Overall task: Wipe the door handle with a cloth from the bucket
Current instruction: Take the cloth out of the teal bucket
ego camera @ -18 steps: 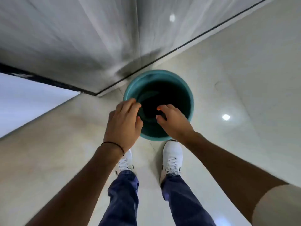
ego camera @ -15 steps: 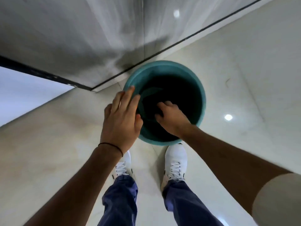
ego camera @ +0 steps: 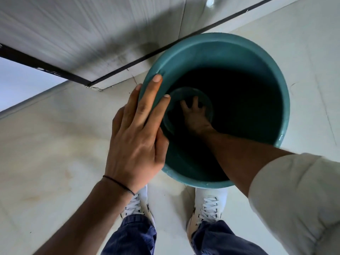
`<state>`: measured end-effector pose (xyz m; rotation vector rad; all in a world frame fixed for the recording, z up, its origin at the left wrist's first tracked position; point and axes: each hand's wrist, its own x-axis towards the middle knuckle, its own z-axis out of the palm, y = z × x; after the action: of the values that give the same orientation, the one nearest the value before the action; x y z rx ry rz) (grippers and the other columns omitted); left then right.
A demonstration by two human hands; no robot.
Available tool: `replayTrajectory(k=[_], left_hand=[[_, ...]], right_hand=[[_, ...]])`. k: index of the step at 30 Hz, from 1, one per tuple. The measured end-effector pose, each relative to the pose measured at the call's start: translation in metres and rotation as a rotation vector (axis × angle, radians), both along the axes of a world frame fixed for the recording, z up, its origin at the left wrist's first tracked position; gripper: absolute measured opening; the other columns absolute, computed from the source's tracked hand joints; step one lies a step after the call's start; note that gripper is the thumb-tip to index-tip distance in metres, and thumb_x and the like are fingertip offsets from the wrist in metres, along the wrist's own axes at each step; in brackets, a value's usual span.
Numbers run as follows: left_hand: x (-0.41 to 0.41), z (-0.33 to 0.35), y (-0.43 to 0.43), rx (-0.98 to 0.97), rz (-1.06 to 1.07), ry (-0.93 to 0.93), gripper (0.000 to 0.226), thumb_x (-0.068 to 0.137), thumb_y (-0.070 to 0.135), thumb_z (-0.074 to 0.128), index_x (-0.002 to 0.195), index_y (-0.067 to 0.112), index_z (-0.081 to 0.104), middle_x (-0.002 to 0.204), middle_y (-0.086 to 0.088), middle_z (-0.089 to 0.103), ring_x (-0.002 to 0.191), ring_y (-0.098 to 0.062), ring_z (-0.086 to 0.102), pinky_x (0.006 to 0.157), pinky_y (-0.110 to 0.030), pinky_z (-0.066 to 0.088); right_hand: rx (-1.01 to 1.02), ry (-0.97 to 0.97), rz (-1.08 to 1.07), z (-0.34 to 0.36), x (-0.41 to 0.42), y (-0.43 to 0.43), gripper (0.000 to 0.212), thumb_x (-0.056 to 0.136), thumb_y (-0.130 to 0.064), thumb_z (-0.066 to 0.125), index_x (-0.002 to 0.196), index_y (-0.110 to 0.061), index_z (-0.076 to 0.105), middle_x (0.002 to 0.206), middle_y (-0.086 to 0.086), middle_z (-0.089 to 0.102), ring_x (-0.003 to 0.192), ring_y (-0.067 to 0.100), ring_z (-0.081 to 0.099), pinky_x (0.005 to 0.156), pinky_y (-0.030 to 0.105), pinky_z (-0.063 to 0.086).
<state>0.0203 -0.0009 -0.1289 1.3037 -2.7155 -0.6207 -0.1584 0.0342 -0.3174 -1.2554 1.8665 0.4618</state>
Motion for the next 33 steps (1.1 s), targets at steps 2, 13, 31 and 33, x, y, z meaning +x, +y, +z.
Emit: replayTrajectory(k=[2,13,31,33], left_hand=[[0.0,0.002,0.001,0.002,0.005,-0.014,0.058,0.086,0.016,0.043,0.144,0.014,0.044,0.164,-0.001,0.015,0.15,-0.028,0.022,0.11,-0.042,0.032],[0.017,0.114,0.016,0.208,0.245,0.016,0.046,0.088,0.017,0.047,0.133,0.022,0.054,0.146,0.004,0.05,0.125,-0.022,0.052,0.097,-0.04,0.044],[0.191,0.524,0.154,0.202,0.94,0.458,0.031,0.091,-0.002,0.054,0.11,0.017,0.07,0.11,0.003,0.071,0.09,-0.005,0.06,0.073,0.001,0.041],[0.221,0.561,0.162,0.13,1.0,0.493,0.029,0.092,0.0,0.054,0.111,0.016,0.07,0.111,0.003,0.071,0.09,-0.007,0.061,0.075,0.0,0.041]], right_hand=[[0.039,-0.037,-0.012,0.013,-0.002,0.001,0.061,0.099,-0.02,0.041,0.154,-0.029,0.018,0.161,0.025,0.002,0.142,0.057,0.018,0.112,0.064,0.031],[-0.142,-0.263,-0.453,0.283,-0.008,0.012,0.07,0.069,-0.026,0.079,0.127,-0.034,0.041,0.126,0.008,0.033,0.096,0.043,0.058,0.09,0.047,0.055],[0.077,-1.362,-0.638,0.744,0.172,0.077,0.049,0.086,-0.004,0.058,0.131,-0.013,0.043,0.108,0.017,0.065,0.095,0.036,0.063,0.066,0.038,0.058],[0.092,-1.408,-0.568,0.782,0.2,0.077,0.051,0.086,-0.008,0.056,0.135,-0.013,0.041,0.113,0.02,0.065,0.103,0.039,0.063,0.069,0.038,0.057]])
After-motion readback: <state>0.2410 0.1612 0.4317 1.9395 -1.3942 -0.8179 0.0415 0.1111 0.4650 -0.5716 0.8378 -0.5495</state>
